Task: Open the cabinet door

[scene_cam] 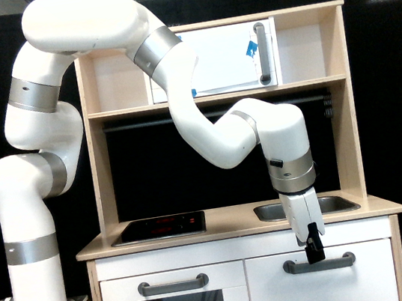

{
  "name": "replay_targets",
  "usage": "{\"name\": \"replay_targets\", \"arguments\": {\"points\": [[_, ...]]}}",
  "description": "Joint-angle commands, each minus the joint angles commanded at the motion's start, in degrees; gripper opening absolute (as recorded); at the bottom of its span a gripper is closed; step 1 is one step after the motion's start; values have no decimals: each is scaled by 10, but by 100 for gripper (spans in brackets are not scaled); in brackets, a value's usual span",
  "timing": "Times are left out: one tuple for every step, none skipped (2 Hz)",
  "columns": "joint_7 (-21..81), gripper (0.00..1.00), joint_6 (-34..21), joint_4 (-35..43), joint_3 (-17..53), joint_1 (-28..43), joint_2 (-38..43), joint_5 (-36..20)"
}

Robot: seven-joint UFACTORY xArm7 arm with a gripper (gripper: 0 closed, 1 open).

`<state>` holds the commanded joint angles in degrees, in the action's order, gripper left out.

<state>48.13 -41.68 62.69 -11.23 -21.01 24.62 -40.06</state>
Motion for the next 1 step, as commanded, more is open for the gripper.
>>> {"name": "replay_targets", "arguments": {"points": [[-15,100,50,14,-24,24,45,-9]]}}
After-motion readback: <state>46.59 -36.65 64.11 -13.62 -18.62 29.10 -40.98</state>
